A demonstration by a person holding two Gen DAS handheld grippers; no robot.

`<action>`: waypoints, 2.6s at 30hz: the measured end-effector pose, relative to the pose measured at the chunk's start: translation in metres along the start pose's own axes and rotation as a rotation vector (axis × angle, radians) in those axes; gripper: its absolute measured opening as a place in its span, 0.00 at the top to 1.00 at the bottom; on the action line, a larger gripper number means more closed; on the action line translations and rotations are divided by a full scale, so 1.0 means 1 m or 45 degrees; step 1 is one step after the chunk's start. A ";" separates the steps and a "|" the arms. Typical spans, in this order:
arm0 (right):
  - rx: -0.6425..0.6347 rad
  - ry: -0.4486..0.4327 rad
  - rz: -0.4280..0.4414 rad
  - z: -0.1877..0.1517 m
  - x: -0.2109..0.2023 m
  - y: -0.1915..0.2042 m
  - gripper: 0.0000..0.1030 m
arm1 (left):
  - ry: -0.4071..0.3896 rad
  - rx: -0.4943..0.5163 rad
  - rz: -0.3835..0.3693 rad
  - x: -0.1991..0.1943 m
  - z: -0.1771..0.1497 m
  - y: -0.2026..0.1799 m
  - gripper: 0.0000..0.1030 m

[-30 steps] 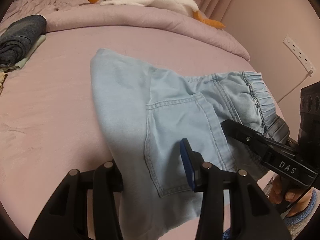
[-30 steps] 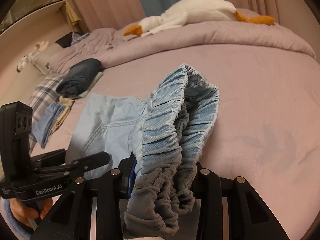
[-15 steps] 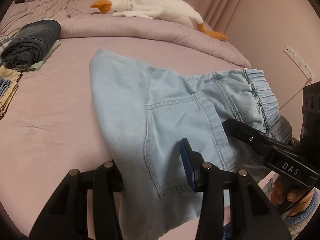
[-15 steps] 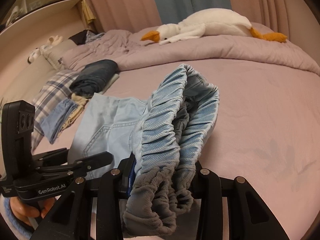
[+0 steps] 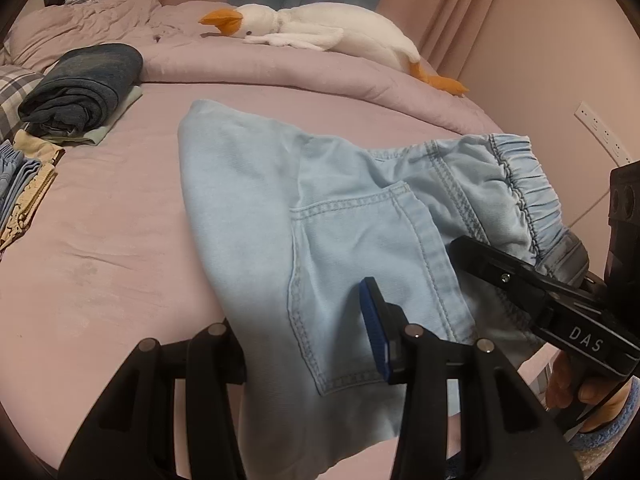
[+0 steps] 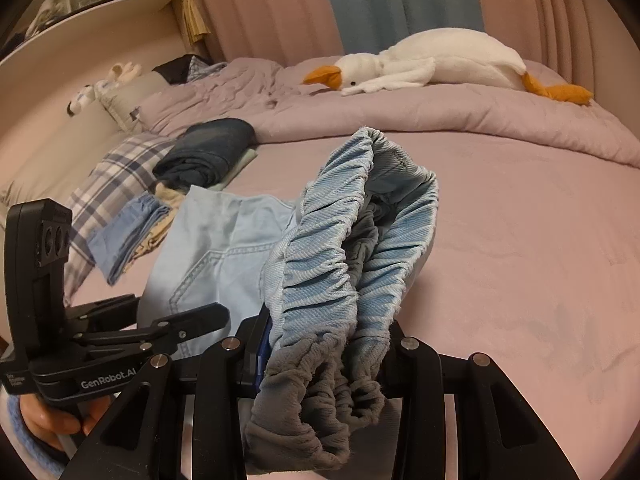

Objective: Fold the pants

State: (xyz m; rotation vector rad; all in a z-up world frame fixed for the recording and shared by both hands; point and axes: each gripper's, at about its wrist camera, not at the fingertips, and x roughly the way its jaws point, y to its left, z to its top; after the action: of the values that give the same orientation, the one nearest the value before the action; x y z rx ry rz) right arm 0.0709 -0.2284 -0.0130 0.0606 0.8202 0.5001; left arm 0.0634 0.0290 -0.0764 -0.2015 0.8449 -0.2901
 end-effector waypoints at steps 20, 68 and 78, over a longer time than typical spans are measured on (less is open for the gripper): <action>-0.022 0.024 0.018 0.019 0.034 0.008 0.61 | 0.014 -0.021 0.040 0.024 0.022 0.028 0.58; 0.075 0.089 0.017 0.027 0.082 -0.005 0.61 | 0.113 -0.012 0.098 0.092 0.056 0.049 0.58; 0.278 0.218 0.063 0.016 0.110 -0.042 0.59 | 0.157 -0.018 0.132 0.110 0.052 0.062 0.57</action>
State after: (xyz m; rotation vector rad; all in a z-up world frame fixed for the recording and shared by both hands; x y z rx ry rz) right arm 0.1621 -0.2134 -0.0875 0.2429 1.0411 0.4653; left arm 0.1828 0.0544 -0.1377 -0.1534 0.9767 -0.2011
